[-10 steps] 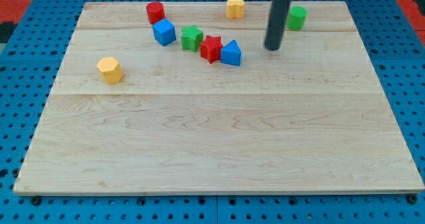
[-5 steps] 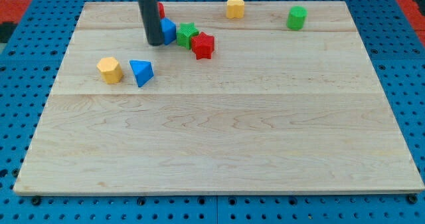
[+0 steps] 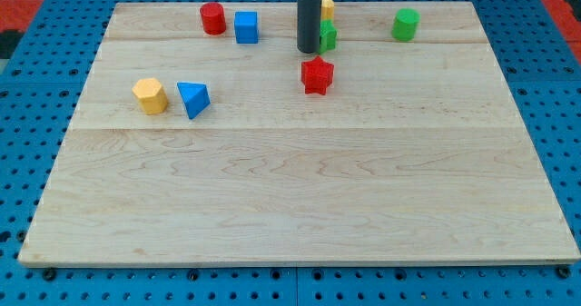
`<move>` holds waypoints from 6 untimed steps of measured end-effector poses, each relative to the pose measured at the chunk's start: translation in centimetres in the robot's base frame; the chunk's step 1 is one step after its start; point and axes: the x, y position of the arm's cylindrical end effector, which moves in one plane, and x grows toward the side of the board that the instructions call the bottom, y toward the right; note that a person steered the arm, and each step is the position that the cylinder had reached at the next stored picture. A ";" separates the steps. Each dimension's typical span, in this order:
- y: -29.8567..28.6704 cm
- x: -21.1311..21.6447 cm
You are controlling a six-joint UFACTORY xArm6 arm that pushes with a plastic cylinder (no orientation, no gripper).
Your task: Form a triangle with blue cube red star and green star
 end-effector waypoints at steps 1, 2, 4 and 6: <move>-4.9 0.8; -0.8 -2.1; 7.0 -3.7; 7.7 -2.3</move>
